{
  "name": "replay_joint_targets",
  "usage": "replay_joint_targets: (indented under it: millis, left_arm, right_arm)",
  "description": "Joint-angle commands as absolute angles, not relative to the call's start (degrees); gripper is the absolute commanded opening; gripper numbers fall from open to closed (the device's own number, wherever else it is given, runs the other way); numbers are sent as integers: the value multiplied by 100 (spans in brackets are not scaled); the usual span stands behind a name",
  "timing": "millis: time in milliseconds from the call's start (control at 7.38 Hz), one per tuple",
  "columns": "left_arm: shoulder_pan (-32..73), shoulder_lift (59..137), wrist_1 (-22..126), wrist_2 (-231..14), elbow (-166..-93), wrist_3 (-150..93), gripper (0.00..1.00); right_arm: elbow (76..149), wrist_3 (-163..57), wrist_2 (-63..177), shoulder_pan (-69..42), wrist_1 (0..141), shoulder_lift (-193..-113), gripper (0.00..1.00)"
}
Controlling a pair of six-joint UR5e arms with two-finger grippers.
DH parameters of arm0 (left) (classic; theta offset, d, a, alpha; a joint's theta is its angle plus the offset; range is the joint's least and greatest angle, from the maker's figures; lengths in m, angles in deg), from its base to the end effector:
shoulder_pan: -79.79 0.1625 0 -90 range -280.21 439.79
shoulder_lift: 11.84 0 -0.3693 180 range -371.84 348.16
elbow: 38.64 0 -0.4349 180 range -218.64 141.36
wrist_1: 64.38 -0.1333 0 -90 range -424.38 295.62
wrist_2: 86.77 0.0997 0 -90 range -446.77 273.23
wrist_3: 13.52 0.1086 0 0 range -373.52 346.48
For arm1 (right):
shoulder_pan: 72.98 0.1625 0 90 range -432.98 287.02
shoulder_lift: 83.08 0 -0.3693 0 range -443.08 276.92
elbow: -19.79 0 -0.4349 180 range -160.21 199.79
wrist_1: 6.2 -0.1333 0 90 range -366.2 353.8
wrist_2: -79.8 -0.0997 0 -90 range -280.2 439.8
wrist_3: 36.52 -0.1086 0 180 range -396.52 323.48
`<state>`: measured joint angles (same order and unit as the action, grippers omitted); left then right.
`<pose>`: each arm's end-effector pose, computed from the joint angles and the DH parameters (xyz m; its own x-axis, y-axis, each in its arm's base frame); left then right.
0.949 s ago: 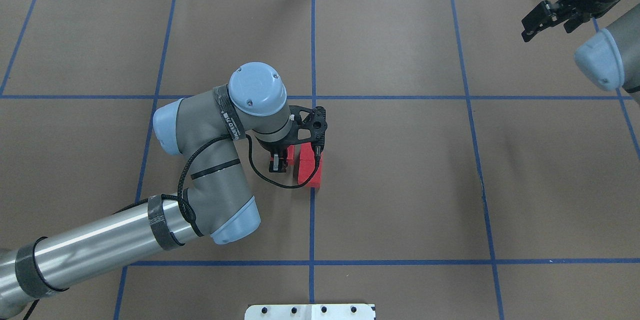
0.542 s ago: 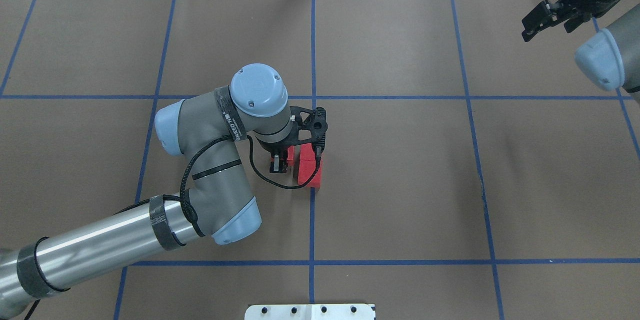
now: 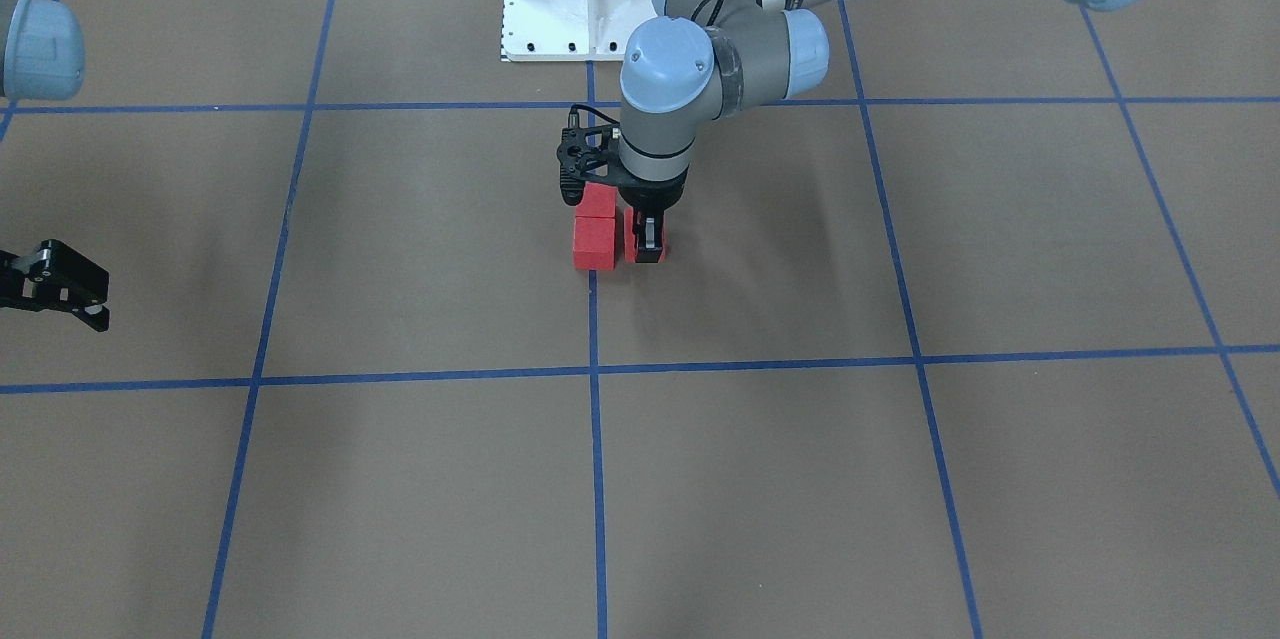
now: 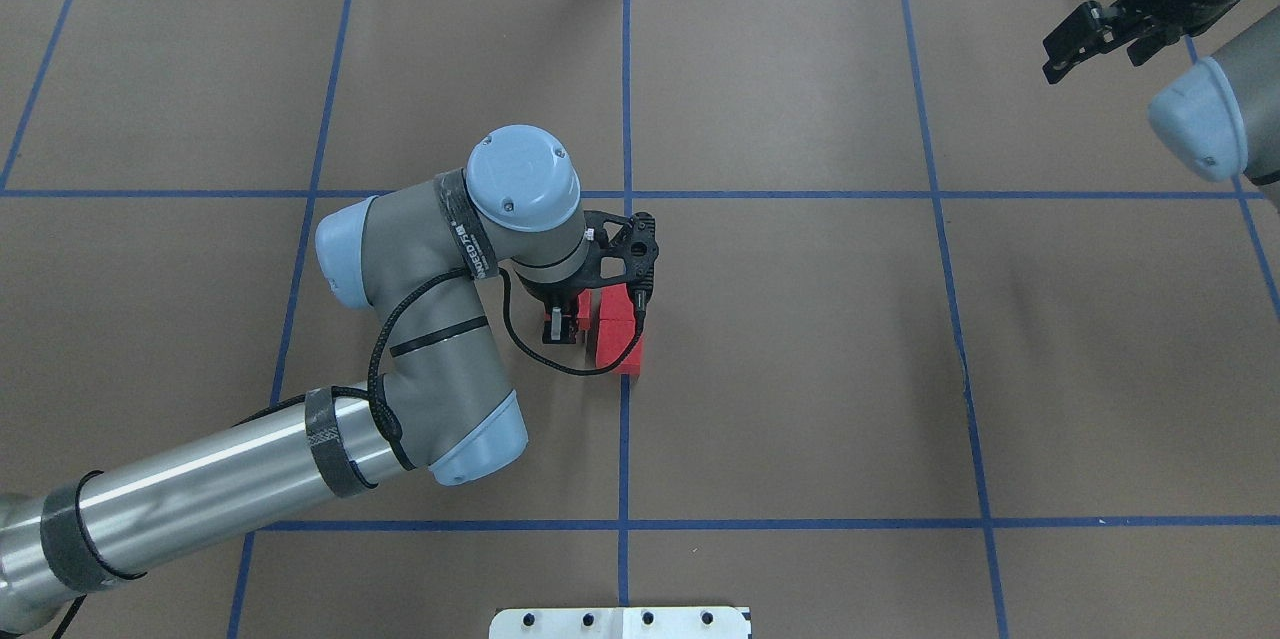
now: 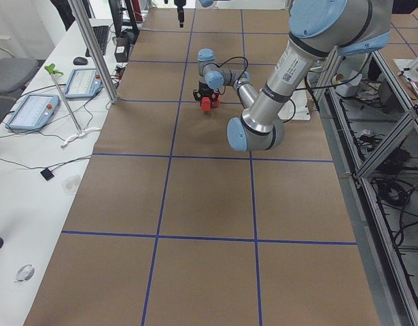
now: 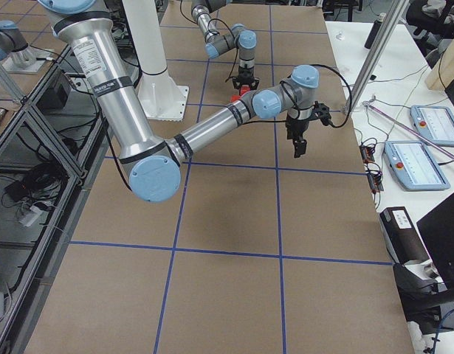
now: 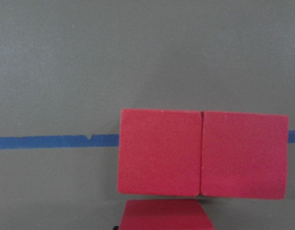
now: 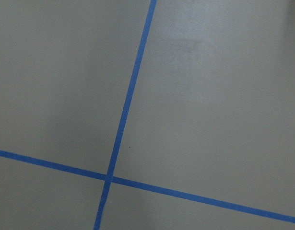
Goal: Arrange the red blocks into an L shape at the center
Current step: 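Lower the held cube beside the center cube nearest the robot, then hold the cube with the left gripper and adjust it against the pair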
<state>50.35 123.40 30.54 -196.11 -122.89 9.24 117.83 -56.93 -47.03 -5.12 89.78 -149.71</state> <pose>0.5973 -0.4489 0.1494 0.0009 0.9986 0.0526 -0.6750 -0.0382 0.7368 -0.1799 -0.6232 0.3105 0.7226 -0.2145 0.6571 0.0943 0.9723 0.2137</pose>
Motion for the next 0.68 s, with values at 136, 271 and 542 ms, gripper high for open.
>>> replay_joint_targets:
  millis: [136, 271, 542]
  left_arm:
    - [5035, 12342, 3097, -19610, -12257, 924, 0]
    - [5035, 12342, 3402, -19610, -12075, 890, 0]
    - [4991, 12351, 3792, -19628, -11853, 819, 0]
  right_arm:
    - [11778, -5691, -4703, -513, 8978, -14970, 100]
    - [11778, -5691, -4703, -513, 8978, -14970, 100]
    - [11778, -5691, -4703, -513, 8969, -14970, 100]
